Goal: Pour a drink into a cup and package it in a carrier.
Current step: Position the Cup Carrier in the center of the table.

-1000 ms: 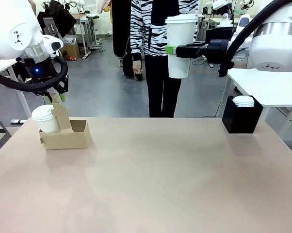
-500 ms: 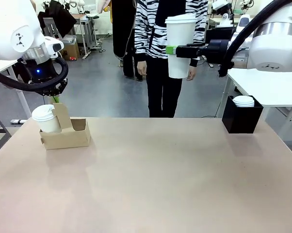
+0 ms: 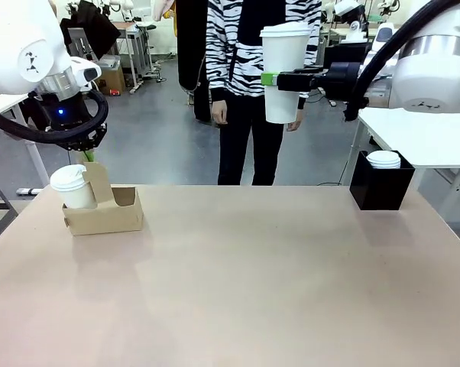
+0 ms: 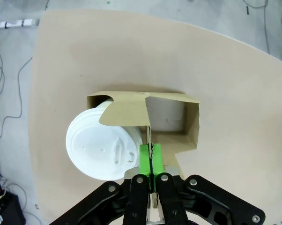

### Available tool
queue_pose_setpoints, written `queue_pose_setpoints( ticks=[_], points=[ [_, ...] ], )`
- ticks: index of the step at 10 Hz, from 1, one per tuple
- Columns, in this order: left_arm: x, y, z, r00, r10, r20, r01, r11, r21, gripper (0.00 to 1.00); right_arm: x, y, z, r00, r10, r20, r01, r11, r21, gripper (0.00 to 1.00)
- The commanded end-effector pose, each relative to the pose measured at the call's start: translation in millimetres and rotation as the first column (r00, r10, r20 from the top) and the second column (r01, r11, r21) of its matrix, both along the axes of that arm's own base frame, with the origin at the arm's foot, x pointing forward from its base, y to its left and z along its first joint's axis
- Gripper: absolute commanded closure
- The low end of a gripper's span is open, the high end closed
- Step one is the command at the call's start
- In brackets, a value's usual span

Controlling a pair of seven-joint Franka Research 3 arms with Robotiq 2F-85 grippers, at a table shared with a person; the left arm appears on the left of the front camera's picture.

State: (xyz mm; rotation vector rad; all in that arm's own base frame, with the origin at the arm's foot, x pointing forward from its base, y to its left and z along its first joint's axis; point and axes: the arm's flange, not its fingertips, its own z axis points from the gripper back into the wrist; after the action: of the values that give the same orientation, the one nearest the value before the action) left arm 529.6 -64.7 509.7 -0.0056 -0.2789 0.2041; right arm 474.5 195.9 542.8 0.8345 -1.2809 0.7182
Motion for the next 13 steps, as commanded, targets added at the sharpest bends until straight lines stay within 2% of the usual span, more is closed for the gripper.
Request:
queue_pose_setpoints(
  ticks=[1, 3, 5, 6, 8, 9, 11, 13],
  points=[
    [-11, -2, 23, 0.999, 0.051, -0.005, -0.051, 0.998, -0.021, 0.99, 2, 4, 4, 1.0, -0.013, 0.009, 0.013, 1.0, 0.008, 0.2],
    [-32, -14, 52, 0.996, 0.086, -0.016, -0.087, 0.995, -0.053, 0.99, 2, 4, 4, 1.0, -0.013, 0.009, 0.013, 1.0, 0.008, 0.2],
    [-68, -44, 89, 0.996, 0.086, 0.034, -0.085, 0.996, -0.033, 0.99, 2, 4, 4, 1.0, -0.013, 0.009, 0.013, 1.0, 0.008, 0.2],
    [-93, -65, 109, 0.995, 0.079, 0.055, -0.076, 0.995, -0.067, 0.99, 2, 4, 4, 1.0, -0.013, 0.009, 0.013, 1.0, 0.008, 0.2],
    [-125, -98, 132, 0.995, 0.091, 0.051, -0.087, 0.994, -0.067, 0.99, 2, 4, 4, 1.0, -0.013, 0.009, 0.013, 1.0, 0.008, 0.2],
    [-140, -118, 138, 0.998, 0.027, 0.052, -0.023, 0.997, -0.078, 0.99, 2, 4, 4, 1.0, -0.013, 0.009, 0.013, 1.0, 0.008, 0.2],
    [-160, -157, 138, 0.999, 0.001, 0.053, 0.003, 0.998, -0.069, 0.99, 2, 4, 4, 1.0, -0.013, 0.009, 0.013, 1.0, 0.008, 0.2],
    [-169, -204, 127, 0.996, -0.077, 0.045, 0.08, 0.995, -0.068, 0.99, 2, 4, 4, 1.0, -0.013, 0.009, 0.013, 1.0, 0.008, 0.2]
  ],
)
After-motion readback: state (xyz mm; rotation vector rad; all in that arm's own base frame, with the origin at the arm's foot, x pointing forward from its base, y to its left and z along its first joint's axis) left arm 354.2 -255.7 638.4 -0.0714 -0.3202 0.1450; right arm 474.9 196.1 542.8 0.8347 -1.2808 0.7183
